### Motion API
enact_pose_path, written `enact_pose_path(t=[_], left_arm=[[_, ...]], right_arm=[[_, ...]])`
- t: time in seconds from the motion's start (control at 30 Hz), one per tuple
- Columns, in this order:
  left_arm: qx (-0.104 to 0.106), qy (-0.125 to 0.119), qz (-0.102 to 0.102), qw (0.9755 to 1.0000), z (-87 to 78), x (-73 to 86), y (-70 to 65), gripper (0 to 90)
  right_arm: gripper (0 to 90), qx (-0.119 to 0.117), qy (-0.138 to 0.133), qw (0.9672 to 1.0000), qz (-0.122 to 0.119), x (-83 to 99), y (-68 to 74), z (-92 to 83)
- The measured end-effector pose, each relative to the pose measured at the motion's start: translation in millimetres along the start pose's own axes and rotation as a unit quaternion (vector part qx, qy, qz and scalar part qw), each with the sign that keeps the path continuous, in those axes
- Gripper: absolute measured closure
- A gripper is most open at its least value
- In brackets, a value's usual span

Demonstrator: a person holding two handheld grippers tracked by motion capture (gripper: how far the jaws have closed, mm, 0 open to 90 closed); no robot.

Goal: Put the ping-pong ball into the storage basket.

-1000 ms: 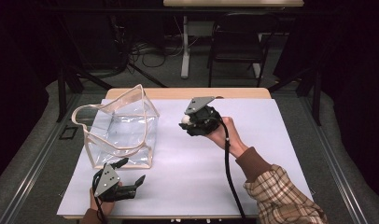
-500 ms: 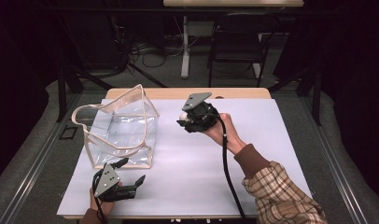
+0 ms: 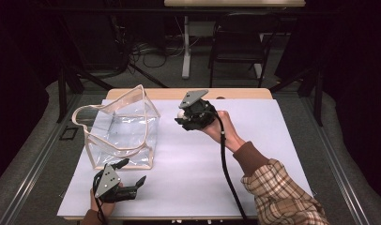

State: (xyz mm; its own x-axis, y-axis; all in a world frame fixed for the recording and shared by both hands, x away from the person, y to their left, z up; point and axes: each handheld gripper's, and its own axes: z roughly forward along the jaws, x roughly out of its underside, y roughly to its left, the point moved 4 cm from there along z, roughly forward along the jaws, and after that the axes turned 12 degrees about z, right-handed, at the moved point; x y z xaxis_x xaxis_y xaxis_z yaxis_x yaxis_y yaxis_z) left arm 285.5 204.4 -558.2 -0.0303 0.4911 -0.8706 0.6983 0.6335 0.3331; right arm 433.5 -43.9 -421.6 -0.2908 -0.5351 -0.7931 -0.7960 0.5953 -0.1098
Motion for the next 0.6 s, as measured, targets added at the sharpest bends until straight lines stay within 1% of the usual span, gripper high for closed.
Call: enact_pose_path(t=[0.2,0.37,0.4,0.5,0.53,0.6], left_arm=[[0.000,0.000,0.000,1.0000,-0.1,-0.1,0.0,15.9],[0.001,-0.001,0.000,1.0000,-0.2,0.0,0.1,15.9],[0.000,-0.001,0.000,1.0000,-0.2,-0.1,0.1,15.9],[0.000,0.000,0.000,1.0000,0.0,-0.1,0.0,15.9],[0.000,-0.001,0.000,1.0000,0.0,-0.1,0.1,15.9],[0.000,-0.001,0.000,1.0000,0.1,0.0,0.1,15.9]], right_arm=[[51.1,0.000,-0.002,1.0000,-0.004,-5.7,0.3,-0.2],[51.1,-0.001,-0.007,1.0000,-0.001,-9.7,0.2,-1.4],[51.1,0.000,-0.007,1.0000,-0.005,-10.3,-0.1,-1.1],[51.1,0.000,-0.005,1.0000,-0.005,-11.9,0.2,-1.7],[51.1,0.001,-0.009,0.9999,-0.006,-12.9,-0.1,-1.1],[51.1,0.001,-0.006,1.0000,-0.005,-14.0,-0.1,-1.0]])
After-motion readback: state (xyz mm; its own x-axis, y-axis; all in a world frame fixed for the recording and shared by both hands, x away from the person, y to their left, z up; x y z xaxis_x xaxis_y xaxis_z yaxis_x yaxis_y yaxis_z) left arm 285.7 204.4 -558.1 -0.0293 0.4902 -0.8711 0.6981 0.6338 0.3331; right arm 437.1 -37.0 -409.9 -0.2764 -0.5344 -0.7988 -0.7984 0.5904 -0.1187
